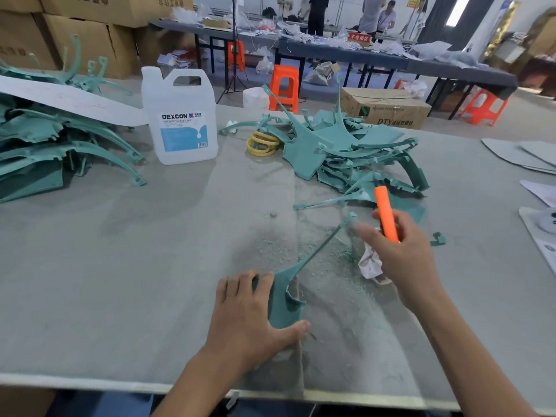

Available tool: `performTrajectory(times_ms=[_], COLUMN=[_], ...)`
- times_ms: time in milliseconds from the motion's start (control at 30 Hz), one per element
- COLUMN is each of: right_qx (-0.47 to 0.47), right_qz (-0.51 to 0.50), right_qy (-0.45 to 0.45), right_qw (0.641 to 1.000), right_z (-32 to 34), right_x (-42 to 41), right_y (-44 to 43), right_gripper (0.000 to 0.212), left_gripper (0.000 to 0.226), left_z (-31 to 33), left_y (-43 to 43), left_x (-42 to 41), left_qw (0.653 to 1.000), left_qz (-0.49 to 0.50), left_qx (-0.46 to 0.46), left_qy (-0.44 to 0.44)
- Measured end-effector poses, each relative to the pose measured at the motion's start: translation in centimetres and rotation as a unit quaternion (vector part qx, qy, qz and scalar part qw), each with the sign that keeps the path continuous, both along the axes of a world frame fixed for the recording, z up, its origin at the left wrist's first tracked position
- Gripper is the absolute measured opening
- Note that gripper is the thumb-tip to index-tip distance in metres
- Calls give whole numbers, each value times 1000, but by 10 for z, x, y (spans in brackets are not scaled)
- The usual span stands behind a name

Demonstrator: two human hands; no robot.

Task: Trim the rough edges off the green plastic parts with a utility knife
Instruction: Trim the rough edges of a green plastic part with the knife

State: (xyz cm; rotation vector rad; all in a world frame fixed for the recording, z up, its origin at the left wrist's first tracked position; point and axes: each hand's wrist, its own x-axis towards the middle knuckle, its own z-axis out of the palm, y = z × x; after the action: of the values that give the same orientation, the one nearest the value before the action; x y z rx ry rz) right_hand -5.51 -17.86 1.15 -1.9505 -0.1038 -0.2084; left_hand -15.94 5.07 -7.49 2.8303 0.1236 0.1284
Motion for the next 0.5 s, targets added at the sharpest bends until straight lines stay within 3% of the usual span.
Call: performTrajectory(times_ms=[67,233,433,500], right_qx=[-28,94,155,170], right_qz=[4,80,70,53], right_qy=[11,73,47,29], right_qw=[1000,990,984,984], right_z=[0,-7,-5,-3], right_x=[8,14,10,7], right_y=[9,24,37,40], right_gripper=[31,23,22,18], left_gripper=[105,99,90,73], left_z=[3,8,34,47], left_y=[2,12,16,5], left_x=[-2,-6,-15,-23], left_qw=[1000,999,993,995], left_qz=[-7,-47,-88,-94], left_qx=[-11,-15,-29,-1], left_qy=[3,9,78,22])
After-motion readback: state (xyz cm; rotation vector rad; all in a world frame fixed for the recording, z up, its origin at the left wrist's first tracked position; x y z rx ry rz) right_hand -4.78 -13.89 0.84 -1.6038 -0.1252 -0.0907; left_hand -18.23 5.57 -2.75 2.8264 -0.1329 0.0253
